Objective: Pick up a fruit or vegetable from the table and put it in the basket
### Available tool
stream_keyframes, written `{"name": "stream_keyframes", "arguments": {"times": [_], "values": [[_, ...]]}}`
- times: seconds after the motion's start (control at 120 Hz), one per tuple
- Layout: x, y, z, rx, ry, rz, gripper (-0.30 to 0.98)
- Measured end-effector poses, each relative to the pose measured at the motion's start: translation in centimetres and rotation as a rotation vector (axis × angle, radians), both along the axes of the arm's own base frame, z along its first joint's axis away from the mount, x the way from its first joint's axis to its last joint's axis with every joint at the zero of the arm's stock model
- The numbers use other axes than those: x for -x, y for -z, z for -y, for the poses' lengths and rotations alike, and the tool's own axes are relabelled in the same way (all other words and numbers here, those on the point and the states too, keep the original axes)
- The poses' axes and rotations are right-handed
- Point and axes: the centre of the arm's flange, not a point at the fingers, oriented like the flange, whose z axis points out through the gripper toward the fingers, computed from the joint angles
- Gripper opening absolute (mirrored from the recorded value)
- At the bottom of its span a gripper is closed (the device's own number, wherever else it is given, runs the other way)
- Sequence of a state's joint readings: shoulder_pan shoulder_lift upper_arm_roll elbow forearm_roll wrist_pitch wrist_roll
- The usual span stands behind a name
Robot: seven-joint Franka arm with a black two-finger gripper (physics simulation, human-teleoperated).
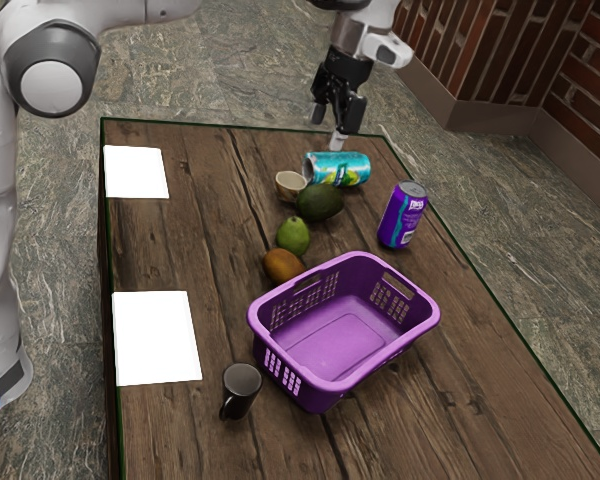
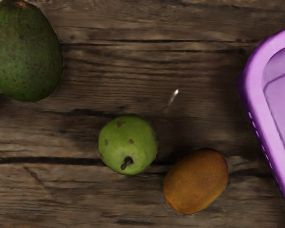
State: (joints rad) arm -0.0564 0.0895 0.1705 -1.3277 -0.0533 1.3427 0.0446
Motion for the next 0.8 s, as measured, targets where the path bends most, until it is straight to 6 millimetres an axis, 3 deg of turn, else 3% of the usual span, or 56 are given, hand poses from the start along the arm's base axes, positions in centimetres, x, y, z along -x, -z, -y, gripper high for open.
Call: {"name": "stream_keyframes", "arguments": {"times": [0.217,0.417,0.625,0.683,0.8], "values": [[-1.4,-1.4,-0.3,-0.012,0.006,0.135,0.69],[-1.0,-2.3,-4.9,-0.032,-0.07,0.184,0.69],[-1.0,-2.4,-5.7,-0.04,-0.078,0.195,0.69],[-0.8,-1.8,-6.2,-0.039,-0.086,0.185,0.69],[1.6,1.9,-8.1,-0.023,-0.11,0.14,0.69]]}}
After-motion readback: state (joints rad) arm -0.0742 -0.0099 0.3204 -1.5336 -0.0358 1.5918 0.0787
